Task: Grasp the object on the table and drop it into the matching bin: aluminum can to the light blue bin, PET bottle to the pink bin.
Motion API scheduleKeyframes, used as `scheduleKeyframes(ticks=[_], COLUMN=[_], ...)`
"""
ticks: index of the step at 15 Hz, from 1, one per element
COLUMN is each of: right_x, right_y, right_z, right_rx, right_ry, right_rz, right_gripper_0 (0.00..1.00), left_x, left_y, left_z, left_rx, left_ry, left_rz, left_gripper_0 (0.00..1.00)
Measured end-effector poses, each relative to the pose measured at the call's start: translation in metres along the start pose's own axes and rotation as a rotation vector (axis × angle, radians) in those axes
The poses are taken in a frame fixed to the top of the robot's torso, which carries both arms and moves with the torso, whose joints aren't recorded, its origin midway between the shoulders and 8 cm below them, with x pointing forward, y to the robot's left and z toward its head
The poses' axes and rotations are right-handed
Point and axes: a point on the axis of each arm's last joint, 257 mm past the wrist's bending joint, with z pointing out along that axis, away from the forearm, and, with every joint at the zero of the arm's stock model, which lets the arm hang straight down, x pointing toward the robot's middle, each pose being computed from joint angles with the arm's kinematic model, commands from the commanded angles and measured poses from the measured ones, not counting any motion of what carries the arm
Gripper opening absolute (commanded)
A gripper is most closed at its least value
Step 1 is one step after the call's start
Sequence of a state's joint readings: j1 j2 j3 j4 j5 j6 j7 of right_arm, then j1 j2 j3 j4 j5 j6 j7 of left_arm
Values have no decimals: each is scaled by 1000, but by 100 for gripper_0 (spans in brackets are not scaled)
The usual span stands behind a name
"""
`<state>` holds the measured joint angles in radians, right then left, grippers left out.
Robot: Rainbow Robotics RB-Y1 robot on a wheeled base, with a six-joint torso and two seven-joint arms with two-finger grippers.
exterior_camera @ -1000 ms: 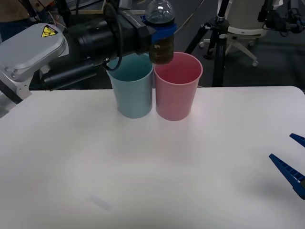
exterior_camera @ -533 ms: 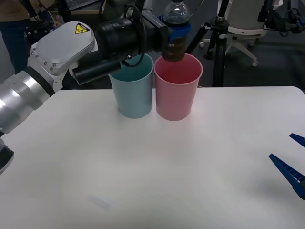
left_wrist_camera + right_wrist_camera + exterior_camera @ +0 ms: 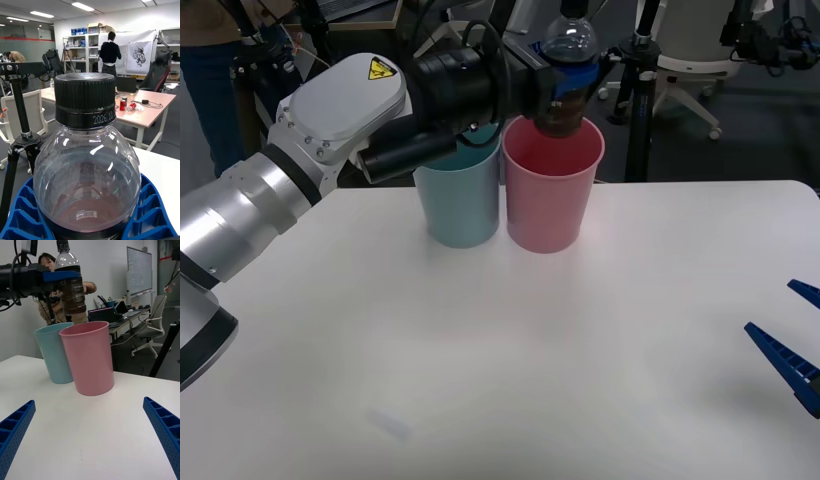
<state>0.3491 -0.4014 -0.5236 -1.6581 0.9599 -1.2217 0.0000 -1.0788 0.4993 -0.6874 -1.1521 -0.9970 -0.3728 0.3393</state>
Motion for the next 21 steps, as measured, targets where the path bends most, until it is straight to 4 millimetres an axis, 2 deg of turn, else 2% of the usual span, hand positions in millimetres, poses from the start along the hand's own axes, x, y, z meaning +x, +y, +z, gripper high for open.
scheduleKeyframes(ticks=[8,9,11,12,13,21], right_x=[0,0,0,0,0,0], right_y=[0,0,0,0,0,0], right_z=[0,0,0,0,0,0], right_rx=[0,0,0,0,0,0], right_ry=[0,0,0,0,0,0], right_rz=[0,0,0,0,0,0], right_gripper_0=[100,100,100,100,100,100], left_x=[8,8,7,7,7,5], left_y=[-1,-2,-1,0,1,2], left_z=[8,9,9,9,9,9], left_rx=[-15,-15,-17,-22,-27,-28], left_ry=[7,7,6,4,3,1], left_rz=[-7,-8,-9,-6,-4,6], left_gripper_0=[3,8,63,85,100,100])
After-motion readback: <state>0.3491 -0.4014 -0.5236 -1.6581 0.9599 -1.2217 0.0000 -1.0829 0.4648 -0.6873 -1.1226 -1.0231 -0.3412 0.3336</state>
